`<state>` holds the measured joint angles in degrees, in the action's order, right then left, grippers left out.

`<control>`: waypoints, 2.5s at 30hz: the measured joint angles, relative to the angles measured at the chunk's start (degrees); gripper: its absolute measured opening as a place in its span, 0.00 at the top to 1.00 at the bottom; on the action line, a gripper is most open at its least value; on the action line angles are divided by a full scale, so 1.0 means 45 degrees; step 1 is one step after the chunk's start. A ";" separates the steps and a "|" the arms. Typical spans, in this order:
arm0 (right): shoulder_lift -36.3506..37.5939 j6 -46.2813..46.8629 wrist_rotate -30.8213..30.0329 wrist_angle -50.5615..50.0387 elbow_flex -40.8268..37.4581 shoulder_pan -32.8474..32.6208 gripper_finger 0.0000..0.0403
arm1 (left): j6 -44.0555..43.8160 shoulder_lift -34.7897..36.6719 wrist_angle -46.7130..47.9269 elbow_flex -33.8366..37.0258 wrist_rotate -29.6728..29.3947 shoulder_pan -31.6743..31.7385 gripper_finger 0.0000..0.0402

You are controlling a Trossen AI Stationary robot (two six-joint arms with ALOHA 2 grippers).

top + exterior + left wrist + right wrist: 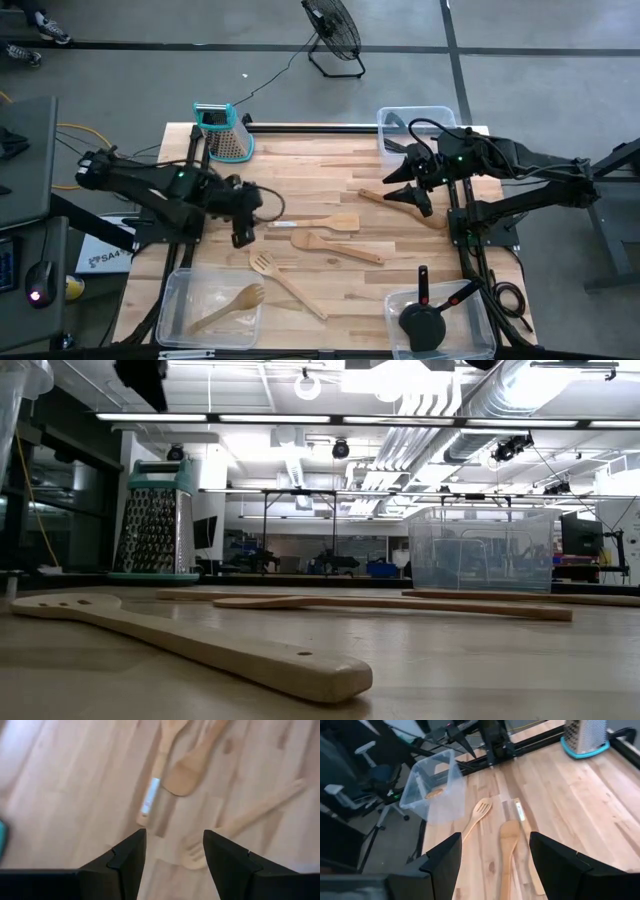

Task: Pick & Place Kitchen Items
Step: Put the light brown spatula into the bottom right transparent bin

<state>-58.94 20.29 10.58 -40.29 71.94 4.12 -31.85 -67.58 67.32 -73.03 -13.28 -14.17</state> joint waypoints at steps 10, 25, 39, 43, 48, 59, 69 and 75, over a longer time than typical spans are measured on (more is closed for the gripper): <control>0.0000 0.0627 -0.1423 -0.0160 0.0000 0.0005 0.44 | 0.4401 -0.1797 -0.0386 0.0000 0.0894 0.2188 0.52; 0.0005 0.1158 -0.2036 -0.0829 0.0000 0.1219 0.44 | 0.7793 -0.4952 -0.2301 0.1254 0.2827 0.3575 0.30; 0.0005 -0.0489 -0.0994 -0.1554 0.0000 0.2037 0.44 | 0.7648 -0.5136 -0.4945 0.3849 0.2200 0.3565 0.35; 0.0005 -0.0793 -0.0935 -0.1743 0.0000 0.2118 0.44 | 0.7653 -0.5136 -0.5470 0.4190 0.2161 0.3565 0.35; 0.0005 -0.1063 -0.0930 -0.2095 0.0000 0.2113 0.44 | 0.7687 -0.5131 -0.5739 0.4296 0.2204 0.3565 0.35; 0.0005 -0.1371 -0.0896 -0.2155 0.0000 0.2113 0.44 | 0.7910 -0.5768 -0.5982 0.4308 0.2102 0.3560 0.35; 0.0005 -0.1441 -0.0891 -0.2259 0.0000 0.2108 0.44 | 0.7643 -0.6423 -0.6005 0.4250 0.2400 0.3569 0.36; 0.0005 -0.1469 -0.0891 -0.2259 0.0000 0.2108 0.44 | 0.7593 -0.6447 -0.5964 0.4265 0.2885 0.3574 0.44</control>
<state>-58.92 13.68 6.57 -50.46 71.94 13.61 2.32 -96.60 40.48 -53.84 -0.30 1.91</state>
